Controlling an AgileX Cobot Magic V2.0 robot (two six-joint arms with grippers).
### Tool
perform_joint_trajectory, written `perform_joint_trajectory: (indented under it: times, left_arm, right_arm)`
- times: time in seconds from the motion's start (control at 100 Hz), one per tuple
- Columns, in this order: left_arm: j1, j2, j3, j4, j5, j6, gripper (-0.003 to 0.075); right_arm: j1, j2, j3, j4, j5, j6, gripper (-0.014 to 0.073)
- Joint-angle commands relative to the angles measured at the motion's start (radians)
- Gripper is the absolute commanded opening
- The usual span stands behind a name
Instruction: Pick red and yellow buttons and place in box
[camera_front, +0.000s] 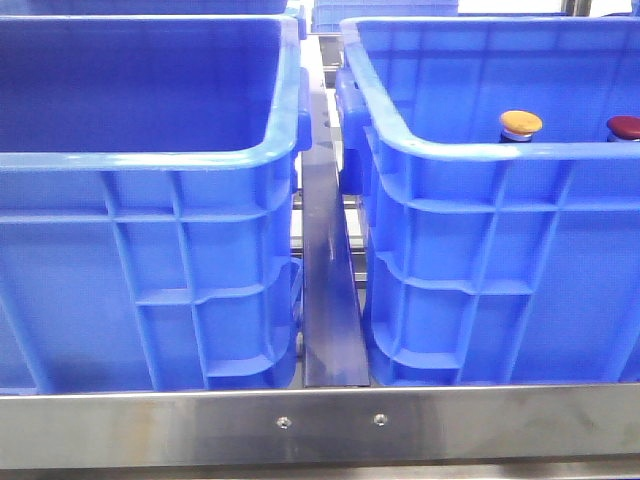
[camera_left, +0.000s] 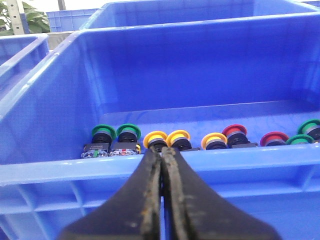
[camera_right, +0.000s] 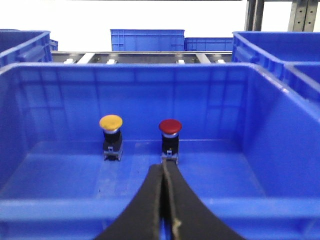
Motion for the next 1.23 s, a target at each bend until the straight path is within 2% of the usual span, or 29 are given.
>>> perform_joint_trajectory:
  times: [0.0,0.12,0.24,1.22]
  left_arm:
    - [0.001,-0.036,0.048,-0.007,-0.079,-0.006,-0.0019]
    - [0.001,-0.036,0.048,-0.007,-0.079,-0.006,-0.0019]
    - [0.001,-0.034,0.048,-0.007,-0.079,-0.006,-0.0019]
    - [0.001,-0.034,0.048,-0.007,-0.079,-0.006,-0.0019]
  right_arm:
    - [0.002,-0.033,-0.004,-0.04,-0.055,0.024,-0.0069]
    - [0.002,-0.122,-0.003,-0.009,0.032,0.0,-0.0069]
    - [0.002,-0.116,-0.003,0.069,0.085,-0.072,-0.0069]
    - [0.002,-0.116,-0.003,0.079,0.065,-0.094,-0.0069]
